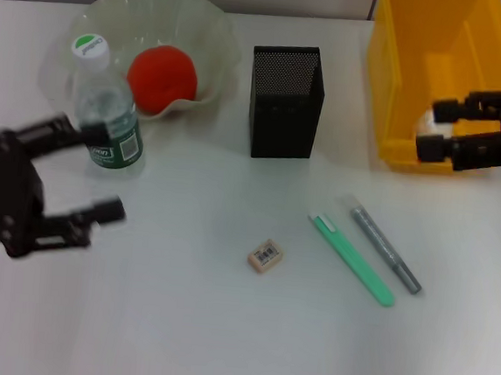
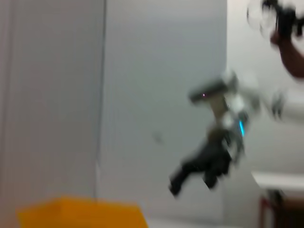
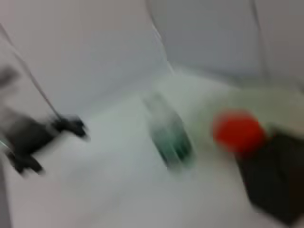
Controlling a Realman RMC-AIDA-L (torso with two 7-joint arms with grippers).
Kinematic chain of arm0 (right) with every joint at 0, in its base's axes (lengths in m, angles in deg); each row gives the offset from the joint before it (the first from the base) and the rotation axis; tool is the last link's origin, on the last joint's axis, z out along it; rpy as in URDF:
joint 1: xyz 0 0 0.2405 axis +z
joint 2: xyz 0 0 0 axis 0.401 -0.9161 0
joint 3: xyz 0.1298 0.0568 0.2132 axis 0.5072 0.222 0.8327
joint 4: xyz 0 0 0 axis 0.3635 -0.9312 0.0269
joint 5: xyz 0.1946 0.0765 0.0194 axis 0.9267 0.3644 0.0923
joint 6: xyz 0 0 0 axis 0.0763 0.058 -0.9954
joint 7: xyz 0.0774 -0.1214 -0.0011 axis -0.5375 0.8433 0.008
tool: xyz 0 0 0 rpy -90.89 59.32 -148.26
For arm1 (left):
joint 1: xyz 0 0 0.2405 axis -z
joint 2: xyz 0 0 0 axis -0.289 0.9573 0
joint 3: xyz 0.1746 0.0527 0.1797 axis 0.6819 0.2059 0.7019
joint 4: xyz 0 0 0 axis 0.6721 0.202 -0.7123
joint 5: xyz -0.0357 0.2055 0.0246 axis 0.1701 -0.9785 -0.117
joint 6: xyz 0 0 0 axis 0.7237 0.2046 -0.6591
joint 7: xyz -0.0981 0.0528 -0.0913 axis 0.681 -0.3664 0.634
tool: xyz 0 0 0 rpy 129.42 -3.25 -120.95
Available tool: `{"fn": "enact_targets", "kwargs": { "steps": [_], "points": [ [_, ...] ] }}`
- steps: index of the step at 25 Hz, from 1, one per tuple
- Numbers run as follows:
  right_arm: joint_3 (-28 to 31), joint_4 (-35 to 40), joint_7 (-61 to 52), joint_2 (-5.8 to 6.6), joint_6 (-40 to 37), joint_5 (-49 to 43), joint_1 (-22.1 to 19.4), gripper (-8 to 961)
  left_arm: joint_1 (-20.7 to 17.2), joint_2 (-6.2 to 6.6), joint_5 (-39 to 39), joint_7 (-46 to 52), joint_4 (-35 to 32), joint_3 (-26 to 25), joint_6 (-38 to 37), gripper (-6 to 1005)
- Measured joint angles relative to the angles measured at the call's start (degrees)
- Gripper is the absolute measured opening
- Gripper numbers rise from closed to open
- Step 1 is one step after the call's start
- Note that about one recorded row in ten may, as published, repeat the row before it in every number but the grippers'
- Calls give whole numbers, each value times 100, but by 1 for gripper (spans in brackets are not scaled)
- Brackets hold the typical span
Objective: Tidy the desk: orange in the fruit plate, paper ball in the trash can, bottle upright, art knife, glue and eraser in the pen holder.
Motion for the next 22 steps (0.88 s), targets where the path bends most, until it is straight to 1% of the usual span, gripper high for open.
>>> {"fn": "enact_targets", "kwargs": {
  "steps": [1,2,3,4,5,7,8,9,10,11,13,15,19,20,22],
  "points": [
    [-167,546,-596,3,-153,-529,151,767,0,0,0,0,0,0,0,832],
    [-323,931,-1070,0,-304,-990,305,766,0,0,0,0,0,0,0,832],
    [-815,1562,-1887,-51,-621,-2016,707,766,174,-69,-723,217,-49,-15,329,832],
    [-815,1562,-1887,-51,-621,-2016,707,765,174,-69,-723,217,-49,-15,329,832],
    [-1109,1727,-2167,-124,-750,-2478,914,765,174,-69,-723,217,-49,-15,329,832],
    [-1572,1766,-2429,-287,-785,-3094,1193,763,308,-164,-1078,349,-50,-6,744,832],
    [-1831,1707,-2539,-366,-735,-3369,1314,763,334,-175,-1137,398,-49,1,830,832],
    [-2112,1593,-2656,-399,-608,-3517,1399,762,361,-187,-1206,456,-49,9,917,832],
    [-2834,1269,-2993,-425,-226,-3696,1544,761,409,-205,-1292,534,-50,20,1006,832],
    [-2834,1269,-2993,-425,-226,-3696,1544,761,430,-212,-1343,564,-53,21,1037,832],
    [-3547,851,-3305,-422,246,-3727,1660,759,462,-218,-1456,625,-64,25,1097,832],
    [-4017,425,-3460,-427,737,-3725,1767,758,494,-224,-1587,718,-90,26,1172,832],
    [-4582,-346,-3602,-444,1571,-3574,1940,756,542,-228,-1720,807,-104,25,1260,832],
    [-4762,-682,-3644,-446,1894,-3531,2038,755,543,-227,-1723,814,-104,25,1269,831],
    [-4816,-813,-3648,-450,2020,-3523,2073,714,544,-221,-1727,843,-112,22,1294,831]
  ]
}}
